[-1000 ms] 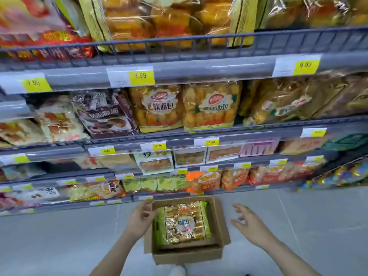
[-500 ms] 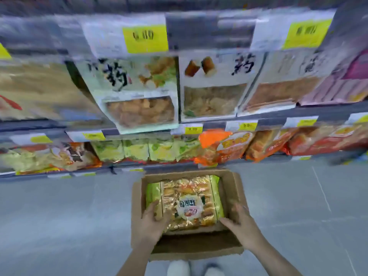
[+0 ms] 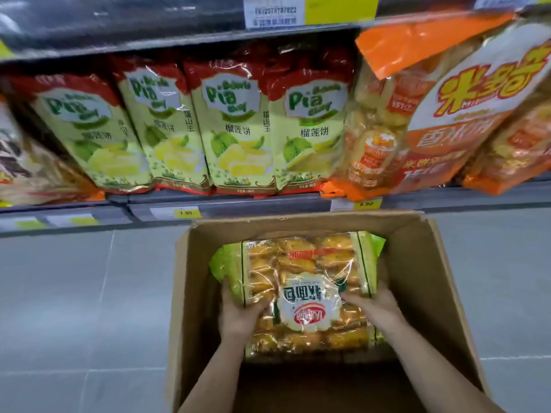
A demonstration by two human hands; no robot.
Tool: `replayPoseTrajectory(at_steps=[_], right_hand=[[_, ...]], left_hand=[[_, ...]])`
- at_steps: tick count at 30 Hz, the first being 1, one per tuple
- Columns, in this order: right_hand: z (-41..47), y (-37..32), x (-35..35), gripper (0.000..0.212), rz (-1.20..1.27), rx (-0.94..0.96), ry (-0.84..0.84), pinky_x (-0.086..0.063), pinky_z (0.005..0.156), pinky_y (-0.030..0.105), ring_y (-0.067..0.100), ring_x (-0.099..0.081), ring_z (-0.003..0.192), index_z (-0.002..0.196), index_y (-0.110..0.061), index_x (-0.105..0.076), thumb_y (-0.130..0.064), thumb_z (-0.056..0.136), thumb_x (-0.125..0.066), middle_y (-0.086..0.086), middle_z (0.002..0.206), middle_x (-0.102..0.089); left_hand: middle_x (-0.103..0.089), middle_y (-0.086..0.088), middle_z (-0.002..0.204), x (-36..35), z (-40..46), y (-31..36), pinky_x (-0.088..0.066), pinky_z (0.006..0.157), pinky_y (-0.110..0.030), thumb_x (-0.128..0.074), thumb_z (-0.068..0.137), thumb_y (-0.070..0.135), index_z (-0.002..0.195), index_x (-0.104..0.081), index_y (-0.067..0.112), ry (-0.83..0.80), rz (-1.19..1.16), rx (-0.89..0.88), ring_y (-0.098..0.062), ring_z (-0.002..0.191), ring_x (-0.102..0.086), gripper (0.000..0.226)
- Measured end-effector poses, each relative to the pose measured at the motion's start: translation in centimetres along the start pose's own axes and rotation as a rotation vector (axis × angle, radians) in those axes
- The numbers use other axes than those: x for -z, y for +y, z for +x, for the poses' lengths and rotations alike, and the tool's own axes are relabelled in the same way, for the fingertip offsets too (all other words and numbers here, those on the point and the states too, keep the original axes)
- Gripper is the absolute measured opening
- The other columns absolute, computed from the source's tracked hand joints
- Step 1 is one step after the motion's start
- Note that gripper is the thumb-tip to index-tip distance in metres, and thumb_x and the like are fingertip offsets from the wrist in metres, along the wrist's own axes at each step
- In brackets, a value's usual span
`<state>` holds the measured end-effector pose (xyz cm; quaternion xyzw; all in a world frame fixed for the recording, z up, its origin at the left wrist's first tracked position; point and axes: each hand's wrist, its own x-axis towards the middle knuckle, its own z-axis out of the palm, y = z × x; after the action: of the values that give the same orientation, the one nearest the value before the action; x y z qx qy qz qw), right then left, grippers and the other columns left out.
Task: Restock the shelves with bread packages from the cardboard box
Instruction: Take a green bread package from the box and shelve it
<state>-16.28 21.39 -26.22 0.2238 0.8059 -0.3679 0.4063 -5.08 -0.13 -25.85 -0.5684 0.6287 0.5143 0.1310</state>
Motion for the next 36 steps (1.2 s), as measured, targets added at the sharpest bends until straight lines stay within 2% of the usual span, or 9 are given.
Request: replayPoseTrajectory(at_steps=[3,10,14,16,20,23,28,31,36], right_hand=[[-2.4,-1.1,1.2,0.065,0.087,0.007,-0.043,-0.050,0.092,0.046,0.031,-0.063,0.099,0.123,-0.006,-0.055,-0.021,0.065,-0.081,0.015,0.111,-0.066],[-17.5,-6.9,9.6,0.096,0.133,0.069,0.002,-0.043,0.101,0.045,0.031,-0.052,0.120,0.143,-0.018,-0.029,-0.029,0.064,-0.082,0.011,0.137,-0.050],[-29.5,-11.9,17.1,0.053,0.182,0.125,0.042,-0.047,0.070,0.023,0.023,-0.058,0.091,0.121,-0.005,-0.055,-0.011,0.073,-0.076,0.013,0.112,-0.065],[-35.4,-14.3,21.0,0.048,0.188,0.134,0.056,-0.045,0.055,0.016,0.022,-0.058,0.085,0.117,-0.001,-0.057,-0.012,0.074,-0.075,0.014,0.107,-0.065],[-46.2,-16.1,27.4,0.037,0.240,0.174,0.131,-0.048,0.071,0.029,0.025,-0.061,0.086,0.106,-0.004,-0.060,-0.018,0.075,-0.074,0.017,0.105,-0.067],[-52.3,-16.2,30.9,0.024,0.374,0.229,0.233,-0.041,0.063,0.022,0.017,-0.053,0.067,0.097,-0.008,-0.060,-0.029,0.086,-0.062,0.013,0.085,-0.062],[-58.8,-15.4,36.0,0.036,0.578,0.366,0.363,-0.044,0.077,0.030,0.023,-0.060,0.094,0.107,-0.004,-0.064,-0.034,0.090,-0.054,0.012,0.102,-0.065],[-62.1,-14.4,40.1,0.035,0.586,0.463,0.454,-0.048,0.082,0.041,0.031,-0.062,0.085,0.083,-0.002,-0.067,-0.034,0.089,-0.055,0.019,0.088,-0.069],[-67.6,-12.0,48.8,0.044,0.383,0.726,0.679,-0.029,0.061,0.037,0.020,-0.036,0.064,0.053,-0.015,-0.033,-0.023,0.092,-0.052,0.000,0.056,-0.033]], left_hand=[[-0.049,-0.006,0.140,1.6,-2.1,1.1,-0.041,0.103,-0.050,-0.084,0.064,0.026,0.145,-0.022,0.025,0.012,0.001,-0.018,-0.032,0.128,-0.046,0.102],[-0.042,-0.009,0.145,8.0,-15.6,9.5,-0.048,0.093,-0.039,-0.085,0.063,0.023,0.144,-0.025,0.025,-0.005,-0.008,-0.068,-0.032,0.123,-0.049,0.101],[-0.035,-0.009,0.150,12.5,-26.4,17.1,-0.042,0.066,-0.018,-0.077,0.075,0.020,0.148,-0.013,0.022,-0.046,0.012,-0.108,-0.024,0.112,-0.052,0.097],[-0.034,-0.008,0.151,14.8,-31.9,20.7,-0.039,0.080,-0.024,-0.078,0.074,0.025,0.149,-0.010,0.023,-0.069,0.010,-0.145,-0.024,0.117,-0.049,0.100],[-0.028,-0.008,0.153,17.8,-40.6,25.9,-0.048,0.095,-0.046,-0.082,0.059,0.053,0.142,-0.005,0.051,-0.088,0.115,-0.254,-0.040,0.121,-0.051,0.112],[-0.025,-0.012,0.155,18.7,-46.7,29.3,-0.037,0.106,-0.045,-0.082,0.068,0.034,0.148,-0.011,0.025,-0.127,0.088,-0.387,-0.035,0.136,-0.035,0.108],[-0.028,-0.012,0.153,18.6,-54.8,33.1,-0.030,0.109,-0.042,-0.081,0.069,0.029,0.148,-0.017,0.014,-0.119,0.053,-0.578,-0.030,0.140,-0.029,0.102],[-0.025,-0.009,0.155,17.8,-59.5,33.8,-0.030,0.109,-0.043,-0.078,0.072,0.035,0.148,-0.014,0.019,-0.135,0.055,-0.609,-0.031,0.140,-0.029,0.100],[-0.034,-0.017,0.149,13.8,-68.0,34.9,-0.031,0.110,-0.042,-0.080,0.064,0.045,0.148,-0.017,0.011,-0.120,0.064,-0.689,-0.033,0.137,-0.032,0.110]])
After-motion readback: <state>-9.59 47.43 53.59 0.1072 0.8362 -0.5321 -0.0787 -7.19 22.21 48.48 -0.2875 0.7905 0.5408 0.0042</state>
